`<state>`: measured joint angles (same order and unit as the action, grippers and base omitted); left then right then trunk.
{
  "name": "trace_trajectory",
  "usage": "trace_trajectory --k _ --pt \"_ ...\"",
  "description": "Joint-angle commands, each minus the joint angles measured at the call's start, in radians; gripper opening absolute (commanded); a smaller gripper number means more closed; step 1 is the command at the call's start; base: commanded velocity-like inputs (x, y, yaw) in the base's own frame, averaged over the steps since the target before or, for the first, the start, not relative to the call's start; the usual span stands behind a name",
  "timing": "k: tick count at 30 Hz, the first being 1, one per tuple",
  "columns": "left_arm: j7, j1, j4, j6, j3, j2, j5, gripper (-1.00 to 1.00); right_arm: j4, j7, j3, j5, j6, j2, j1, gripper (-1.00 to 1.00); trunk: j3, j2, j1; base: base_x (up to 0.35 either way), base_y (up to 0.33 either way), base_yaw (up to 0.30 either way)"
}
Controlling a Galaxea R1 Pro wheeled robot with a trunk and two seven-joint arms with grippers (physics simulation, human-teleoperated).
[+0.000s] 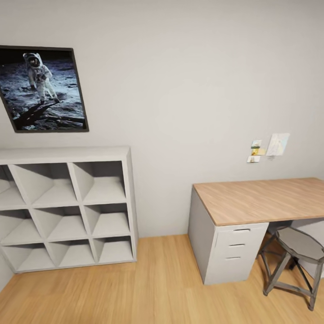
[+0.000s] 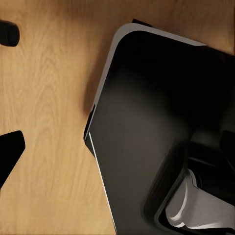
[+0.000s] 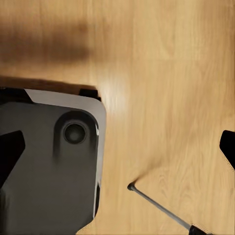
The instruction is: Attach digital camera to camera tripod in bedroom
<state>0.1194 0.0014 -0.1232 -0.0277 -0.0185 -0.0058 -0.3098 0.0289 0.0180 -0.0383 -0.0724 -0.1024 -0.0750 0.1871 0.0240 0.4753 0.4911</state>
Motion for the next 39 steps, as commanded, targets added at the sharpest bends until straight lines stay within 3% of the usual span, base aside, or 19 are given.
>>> trace_trajectory --k 1,23,39 --pt "0.003 0.0 -0.003 -0.003 -0.001 0.0 -0.005 1.0 0.003 0.002 -0.003 -0.007 -0.005 0.0 0.002 1.0 0.002 0.002 0.001 0.321 0.086 0.128" --pt "0.003 0.0 -0.003 -0.001 0.0 0.0 -0.058 1.0 0.003 0.002 -0.003 -0.007 -0.007 0.0 0.002 1.0 0.002 0.002 0.001 0.309 0.071 0.249" --pt "0.003 0.0 -0.003 -0.002 0.0 -0.002 -0.062 1.0 0.003 0.002 -0.002 -0.007 -0.009 -0.001 0.002 1.0 0.002 0.002 0.001 0.028 0.002 0.272"
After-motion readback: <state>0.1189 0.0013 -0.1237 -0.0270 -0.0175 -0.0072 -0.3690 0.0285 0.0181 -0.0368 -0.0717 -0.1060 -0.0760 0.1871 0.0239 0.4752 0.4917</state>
